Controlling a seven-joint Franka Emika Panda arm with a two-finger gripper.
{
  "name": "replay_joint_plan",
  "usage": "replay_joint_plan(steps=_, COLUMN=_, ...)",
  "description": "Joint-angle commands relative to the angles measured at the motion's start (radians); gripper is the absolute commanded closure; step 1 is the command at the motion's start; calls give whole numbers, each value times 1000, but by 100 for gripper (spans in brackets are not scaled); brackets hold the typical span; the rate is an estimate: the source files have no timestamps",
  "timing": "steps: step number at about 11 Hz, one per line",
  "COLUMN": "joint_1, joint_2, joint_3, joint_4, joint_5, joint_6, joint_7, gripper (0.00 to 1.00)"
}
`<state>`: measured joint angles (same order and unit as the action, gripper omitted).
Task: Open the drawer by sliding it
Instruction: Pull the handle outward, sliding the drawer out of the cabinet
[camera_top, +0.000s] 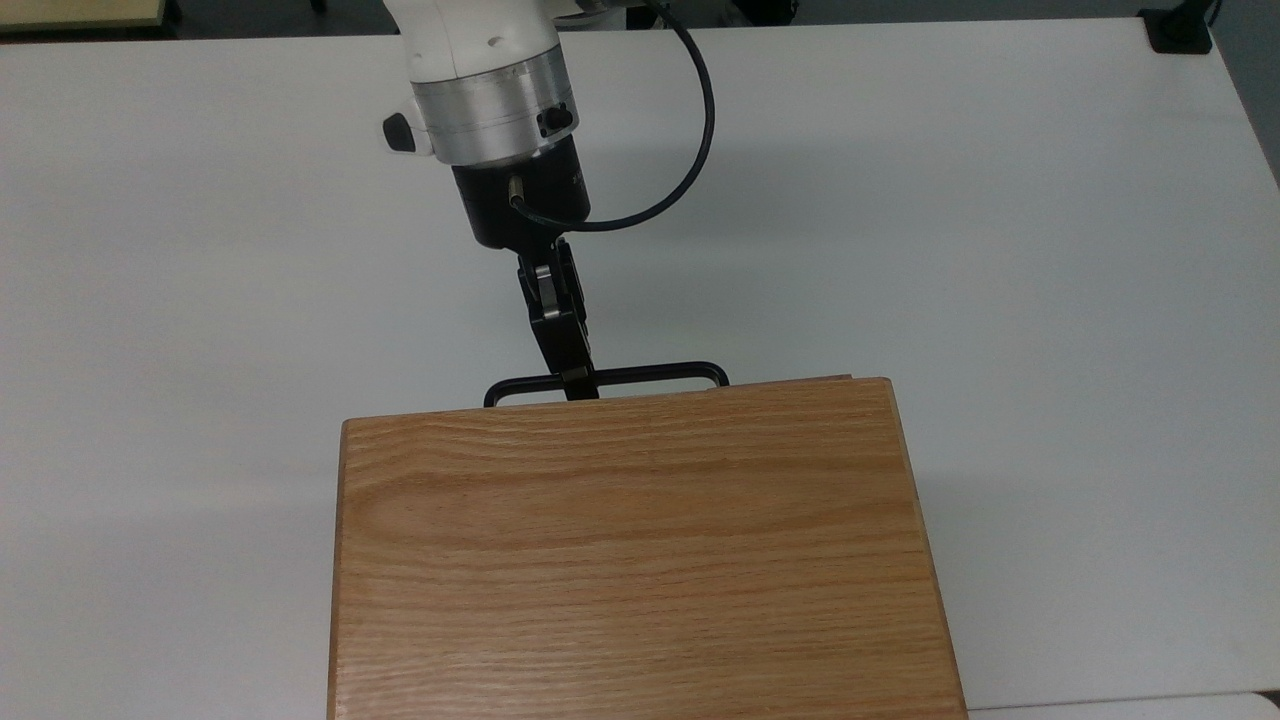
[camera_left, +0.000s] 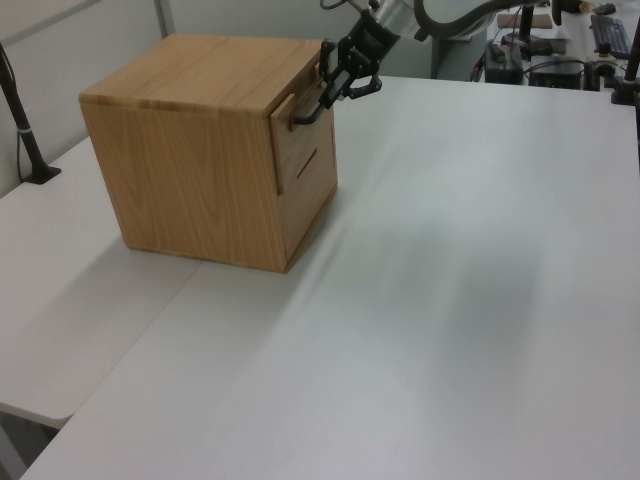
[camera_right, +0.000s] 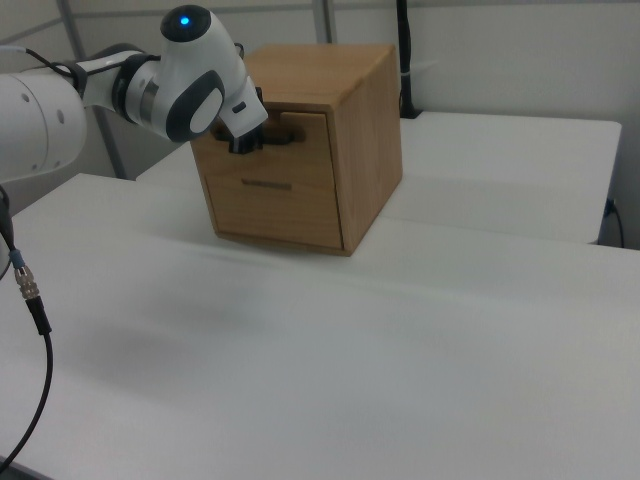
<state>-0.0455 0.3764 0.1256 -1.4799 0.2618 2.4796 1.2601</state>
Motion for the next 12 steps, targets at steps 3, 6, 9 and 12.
replay_joint_plan(steps=3, joint_1=-27, joint_2=-103, joint_3=0, joint_4=-54, joint_5=-19, joint_6=-207, joint_7=-93, gripper=95)
replay_joint_plan(steps=6, joint_1=-46, joint_2=-129, joint_3=0, joint_4=-54, joint_5=-19, joint_6=-359, joint_7=-166, gripper=94)
replay_joint_plan(steps=9, joint_1=-54, joint_2=-181, joint_3=0, joint_4=-95, joint_5=-19, joint_6=-412, joint_7=-228, gripper=94)
replay_joint_plan(steps=12, joint_1=-69, joint_2=-189, joint_3=0, joint_4=-96, joint_5=-19, joint_6=-508, joint_7=-278, gripper=94)
